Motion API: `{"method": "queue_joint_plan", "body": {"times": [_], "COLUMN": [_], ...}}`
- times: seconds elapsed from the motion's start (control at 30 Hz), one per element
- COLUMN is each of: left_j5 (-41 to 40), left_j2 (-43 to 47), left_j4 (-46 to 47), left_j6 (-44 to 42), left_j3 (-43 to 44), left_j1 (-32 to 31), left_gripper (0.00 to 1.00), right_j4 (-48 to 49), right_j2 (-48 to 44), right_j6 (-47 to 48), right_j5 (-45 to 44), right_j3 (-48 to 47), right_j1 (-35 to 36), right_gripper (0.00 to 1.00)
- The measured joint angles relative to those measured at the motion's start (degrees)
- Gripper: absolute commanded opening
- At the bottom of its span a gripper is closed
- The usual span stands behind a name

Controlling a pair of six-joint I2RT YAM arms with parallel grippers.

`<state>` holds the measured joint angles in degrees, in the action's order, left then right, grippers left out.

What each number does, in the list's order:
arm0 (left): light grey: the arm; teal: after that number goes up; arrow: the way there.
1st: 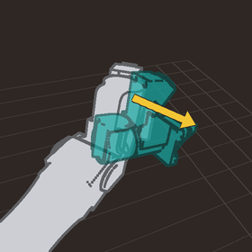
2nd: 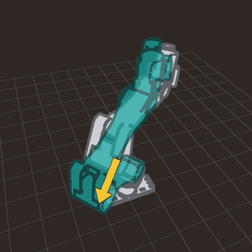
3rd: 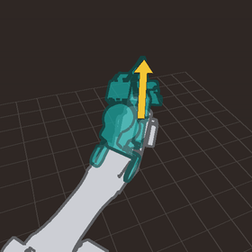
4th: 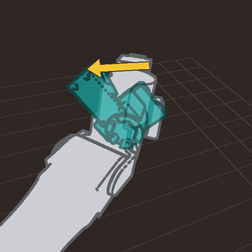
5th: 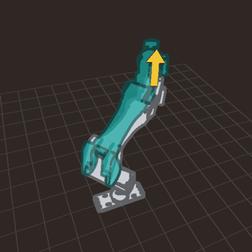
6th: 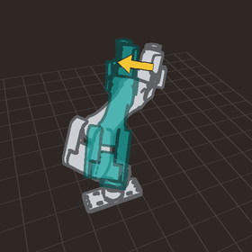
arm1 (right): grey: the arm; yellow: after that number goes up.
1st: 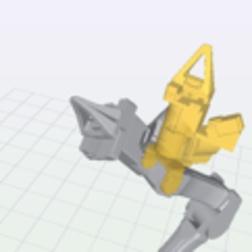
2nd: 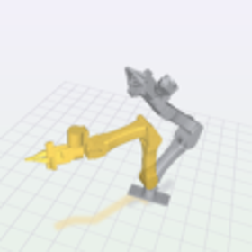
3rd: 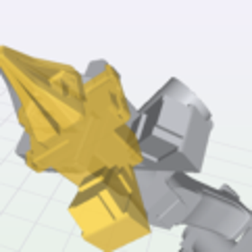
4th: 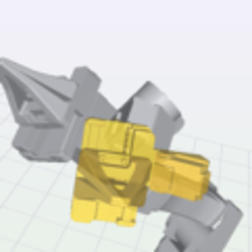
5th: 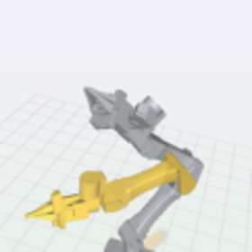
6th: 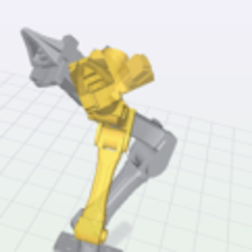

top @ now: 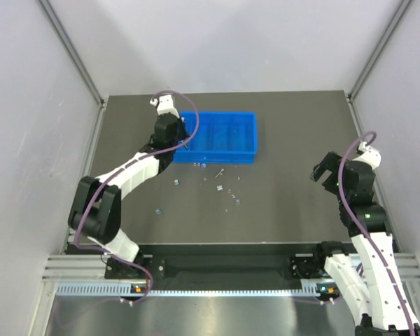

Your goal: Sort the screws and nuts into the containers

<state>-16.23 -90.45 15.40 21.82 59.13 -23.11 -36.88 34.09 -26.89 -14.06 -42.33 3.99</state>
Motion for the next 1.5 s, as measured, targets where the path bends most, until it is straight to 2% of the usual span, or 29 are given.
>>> {"method": "queue_joint_plan", "body": {"times": [0.27, 0.33, 0.4, 0.47, 0.5, 0.57, 0.6, 0.63, 0.83, 1.0, 1.17, 1.5], "left_j5": [-4.5, -4.9, -5.4, -5.6, -5.7, -5.1, -3.8, -3.1, 4.3, 9.9, 11.8, 7.3], "left_j2": [-8.2, -9.1, -9.6, -9.6, -9.6, -9.1, -8.4, -7.6, 1.8, 9.6, 7.3, -2.7], "left_j4": [-2.2, -2.8, -3.8, -4.9, -5.5, -6.1, -6.9, -7.7, -11.1, -12.0, -13.6, -14.2], "left_j6": [-0.6, -1.0, -1.5, -1.7, -1.8, -1.7, -1.8, -1.9, -1.9, -3.2, -4.5, -5.7], "left_j3": [2.2, 2.6, 3.3, 4.1, 4.7, 5.3, 5.4, 5.4, 3.6, -2.2, -6.1, -5.2], "left_j1": [1.5, 1.6, 1.7, 1.7, 1.7, 1.7, 1.7, 1.6, -1.2, -10.7, -17.7, -19.0], "left_gripper": [0.04, 0.09, 0.22, 0.30, 0.40, 0.50, 0.61, 0.63, 0.62, 0.62, 0.61, 0.59], "right_j4": [1.3, 1.3, 1.3, 1.3, 1.3, 1.7, 1.7, 1.7, 1.7, 1.7, 1.7, 1.5], "right_j2": [0.5, 0.5, 0.5, 0.5, 0.5, 0.4, 0.4, 0.4, 0.4, -0.2, -0.5, -2.0], "right_j6": [-0.2, -0.1, -0.1, -0.1, 0.0, 0.2, 0.3, 0.3, 0.3, 0.3, 0.3, 0.3], "right_j5": [0.2, 0.2, 0.2, 0.3, 0.3, 0.5, 0.7, 0.8, 1.3, 1.3, 1.6, 1.7], "right_j3": [0.0, 0.0, 0.0, 0.0, 0.0, 0.3, 0.5, 0.9, 1.8, 1.9, 1.9, 1.9], "right_j1": [0.0, 0.0, 0.0, 0.0, 0.0, 0.0, 0.0, 0.0, 0.0, 0.0, 0.0, 0.0], "right_gripper": [0.99, 1.00, 0.99, 1.00, 1.00, 1.00, 1.00, 1.00, 1.00, 1.00, 1.00, 1.00]}}
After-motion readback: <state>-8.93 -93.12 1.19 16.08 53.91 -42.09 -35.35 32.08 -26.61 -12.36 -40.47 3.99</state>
